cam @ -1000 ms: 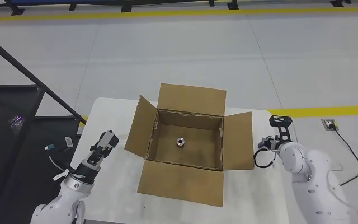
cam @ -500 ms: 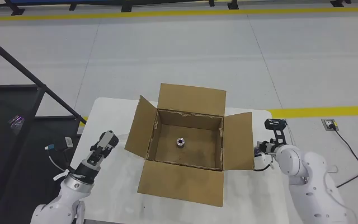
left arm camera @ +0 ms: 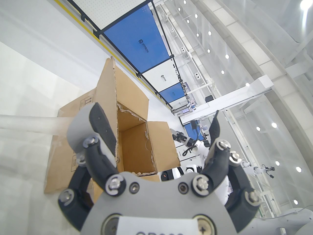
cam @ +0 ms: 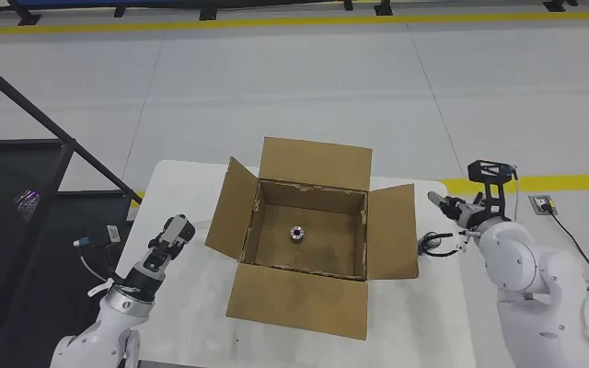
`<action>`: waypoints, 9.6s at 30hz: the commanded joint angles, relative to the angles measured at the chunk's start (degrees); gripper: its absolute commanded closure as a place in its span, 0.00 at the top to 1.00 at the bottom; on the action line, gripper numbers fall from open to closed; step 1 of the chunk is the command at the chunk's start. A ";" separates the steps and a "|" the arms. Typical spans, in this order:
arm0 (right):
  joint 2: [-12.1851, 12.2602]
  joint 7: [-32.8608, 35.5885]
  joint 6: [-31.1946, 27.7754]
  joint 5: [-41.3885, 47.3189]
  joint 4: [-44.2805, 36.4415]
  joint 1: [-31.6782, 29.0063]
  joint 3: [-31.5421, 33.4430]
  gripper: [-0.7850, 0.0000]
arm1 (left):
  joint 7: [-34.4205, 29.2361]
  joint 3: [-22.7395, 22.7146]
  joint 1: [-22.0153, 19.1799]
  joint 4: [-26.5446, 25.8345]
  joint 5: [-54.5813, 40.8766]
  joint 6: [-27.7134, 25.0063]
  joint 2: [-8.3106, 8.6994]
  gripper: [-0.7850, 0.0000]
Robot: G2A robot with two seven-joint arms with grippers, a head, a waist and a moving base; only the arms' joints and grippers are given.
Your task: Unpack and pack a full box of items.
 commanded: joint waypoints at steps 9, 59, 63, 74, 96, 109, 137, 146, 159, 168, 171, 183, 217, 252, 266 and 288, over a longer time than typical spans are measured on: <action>-2.13 1.25 -7.56 4.19 -6.19 7.31 -22.72 1.00 | 3.90 -0.95 2.58 -0.42 0.76 1.75 0.35 1.00; -22.02 -4.92 -1.78 11.59 48.44 36.23 -54.38 0.00 | 4.95 -1.42 3.58 -0.47 -0.38 1.53 0.39 1.00; -17.10 2.41 1.43 3.56 27.60 27.27 -46.56 0.00 | 4.95 -1.42 3.58 -0.47 -0.38 1.53 0.39 1.00; -9.65 8.47 0.10 -10.79 -15.13 0.72 -18.54 0.00 | 4.95 -1.42 3.58 -0.47 -0.38 1.53 0.39 1.00; -7.77 4.84 -0.82 -6.41 -6.04 -20.66 5.91 0.00 | 4.95 -1.42 3.58 -0.47 -0.38 1.53 0.39 1.00; -7.58 4.64 -1.92 -8.04 6.28 -17.53 2.03 0.00 | 4.95 -1.42 3.58 -0.47 -0.38 1.53 0.39 1.00; -6.55 1.52 -2.39 2.31 -7.61 -17.27 9.43 0.88 | 4.95 -1.42 3.58 -0.47 -0.38 1.53 0.39 1.00; -5.99 10.19 -9.41 22.84 -3.49 -6.48 7.96 1.00 | 4.95 -1.42 3.58 -0.47 -0.38 1.53 0.39 1.00; -5.42 14.18 -8.38 22.40 6.59 3.08 -2.28 1.00 | 4.95 -1.42 3.58 -0.47 -0.38 1.53 0.39 1.00; -5.32 12.82 -7.53 22.14 7.42 5.15 -7.02 1.00 | 4.95 -1.42 3.58 -0.47 -0.38 1.53 0.39 1.00; -5.33 11.78 -7.27 22.19 7.48 5.67 -8.36 1.00 | 4.95 -1.42 3.58 -0.47 -0.38 1.53 0.39 1.00; -3.90 3.48 -3.55 17.67 -6.87 -4.73 0.83 1.00 | 4.95 -1.42 3.58 -0.47 -0.38 1.53 0.39 1.00; -0.91 11.63 -18.96 -7.76 -4.82 -19.82 5.51 1.00 | 4.95 -1.42 3.58 -0.47 -0.38 1.53 0.39 1.00; -0.98 6.84 -17.17 -9.46 9.34 -13.81 -1.71 0.00 | 4.95 -1.42 3.58 -0.47 -0.38 1.53 0.39 1.00; -0.84 12.92 -6.14 -12.99 -21.62 -12.05 -1.09 0.00 | 4.95 -1.42 3.58 -0.47 -0.38 1.53 0.39 1.00; -16.21 13.97 2.93 -8.76 25.06 32.51 -59.21 0.00 | 11.21 -8.46 10.79 -2.75 -5.30 -1.23 0.74 1.00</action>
